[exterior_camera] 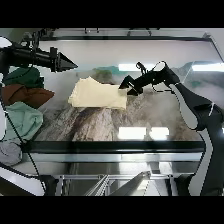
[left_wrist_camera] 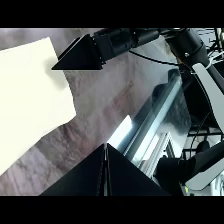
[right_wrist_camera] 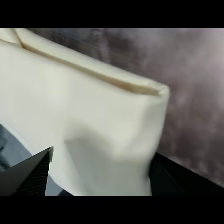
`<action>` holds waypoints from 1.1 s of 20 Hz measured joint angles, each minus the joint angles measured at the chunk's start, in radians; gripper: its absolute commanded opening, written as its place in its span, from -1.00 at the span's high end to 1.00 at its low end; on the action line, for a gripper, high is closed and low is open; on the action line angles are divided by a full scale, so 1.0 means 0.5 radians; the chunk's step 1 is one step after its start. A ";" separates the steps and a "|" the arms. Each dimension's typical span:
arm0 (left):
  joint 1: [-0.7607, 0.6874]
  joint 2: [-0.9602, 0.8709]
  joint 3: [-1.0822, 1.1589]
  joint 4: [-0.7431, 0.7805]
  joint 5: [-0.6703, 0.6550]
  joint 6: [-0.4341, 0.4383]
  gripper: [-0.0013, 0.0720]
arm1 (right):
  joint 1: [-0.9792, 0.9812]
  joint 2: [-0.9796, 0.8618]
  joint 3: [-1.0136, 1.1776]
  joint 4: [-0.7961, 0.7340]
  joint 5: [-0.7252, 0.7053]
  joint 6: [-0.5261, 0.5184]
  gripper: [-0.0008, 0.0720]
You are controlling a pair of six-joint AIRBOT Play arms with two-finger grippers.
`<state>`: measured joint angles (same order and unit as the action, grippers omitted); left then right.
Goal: Fold the shirts.
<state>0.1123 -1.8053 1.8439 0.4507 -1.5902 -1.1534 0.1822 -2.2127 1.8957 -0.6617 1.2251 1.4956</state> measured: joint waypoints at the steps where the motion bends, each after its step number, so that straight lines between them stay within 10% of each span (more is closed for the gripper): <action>1: -0.004 0.000 0.000 0.000 -0.001 0.001 0.90 | 0.010 -0.030 -0.002 0.094 0.014 -0.036 -0.76; 5: -0.012 0.000 0.000 0.001 0.000 0.008 0.90 | 0.067 -0.112 -0.009 0.388 0.091 -0.229 0.93; 10: -0.024 0.000 0.000 -0.006 -0.036 0.007 0.90 | 0.029 -0.066 -0.004 0.736 0.162 -0.424 0.94; 22: -0.034 0.000 -0.001 -0.007 -0.113 -0.002 0.90 | -1.281 0.689 -0.458 0.251 0.362 -0.314 0.94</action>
<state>0.0952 -1.8053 1.8435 0.4473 -1.6466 -1.1545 -0.4583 -1.8683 1.6669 -0.5362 1.4059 1.3384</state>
